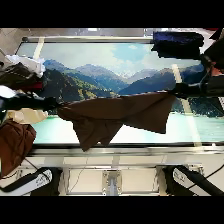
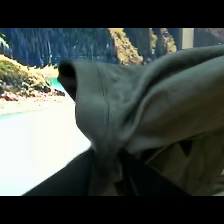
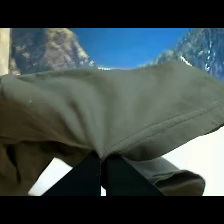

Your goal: Fold the shirts.

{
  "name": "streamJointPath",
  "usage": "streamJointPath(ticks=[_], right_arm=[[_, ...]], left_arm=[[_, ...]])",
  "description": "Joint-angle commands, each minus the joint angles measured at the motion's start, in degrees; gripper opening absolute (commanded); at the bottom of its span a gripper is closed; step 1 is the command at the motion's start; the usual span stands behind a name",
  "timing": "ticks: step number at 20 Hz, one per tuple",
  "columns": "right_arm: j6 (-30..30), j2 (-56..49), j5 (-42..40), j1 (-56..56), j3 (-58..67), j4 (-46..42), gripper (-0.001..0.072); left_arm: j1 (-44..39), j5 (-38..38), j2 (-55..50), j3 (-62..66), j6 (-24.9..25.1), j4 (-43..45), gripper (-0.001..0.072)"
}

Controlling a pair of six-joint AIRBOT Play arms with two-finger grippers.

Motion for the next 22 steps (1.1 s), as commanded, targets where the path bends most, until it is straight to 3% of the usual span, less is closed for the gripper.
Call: streamJointPath(ticks=[1,2,5,7,8,9,11,12,13,15,17,19,22], right_arm=[[2.0,-8.6,18.1,3.6,-2.6,0.5,0.0014],[2.8,-9.7,22.5,4.7,-1.7,0.5,0.0014],[2.9,-10.1,32.3,6.1,1.2,0.4,0.0014],[2.9,-10.1,32.7,6.1,3.8,0.2,0.0045],[2.9,-10.1,31.1,6.1,5.5,-0.2,0.0250],[2.9,-10.1,28.2,5.9,7.4,-0.8,0.0371],[2.9,-10.0,17.9,4.7,12.8,-4.2,0.0370],[2.9,-10.0,11.4,3.7,15.8,-6.9,0.0370],[2.9,-9.6,4.8,2.7,18.5,-10.5,0.0368],[3.2,-7.6,-7.3,0.2,20.8,-18.6,0.0368],[3.2,-4.2,-15.9,-3.0,19.6,-23.6,0.0369],[2.7,0.5,-17.7,-5.6,15.8,-23.5,0.0369],[2.4,7.9,-15.4,-6.4,8.1,-22.0,0.0370]], left_arm=[[-1.4,18.1,-13.7,-0.8,1.1,-12.7,0.0305],[-1.4,22.3,-15.0,-0.2,2.9,-19.3,0.0305],[-1.4,26.6,-15.6,3.4,16.2,-32.5,0.0305],[-1.4,24.7,-15.6,6.4,17.4,-34.0,0.0328],[-1.4,21.9,-15.4,7.7,17.4,-34.0,0.0495],[-1.1,18.8,-15.0,8.5,17.4,-33.9,0.0603],[0.9,12.3,-12.5,8.8,17.1,-33.1,0.0594],[2.7,8.3,-10.8,8.8,14.1,-29.9,0.0535],[4.5,3.8,-9.3,8.8,10.1,-24.0,0.0453],[7.5,-5.6,-6.5,7.6,2.4,-5.4,0.0455],[8.7,-9.8,-2.2,-0.4,-0.4,4.6,0.0454],[9.1,-5.4,3.8,-12.9,-0.2,1.3,0.0454],[7.6,11.8,14.6,-31.4,5.4,-13.2,0.0454]])
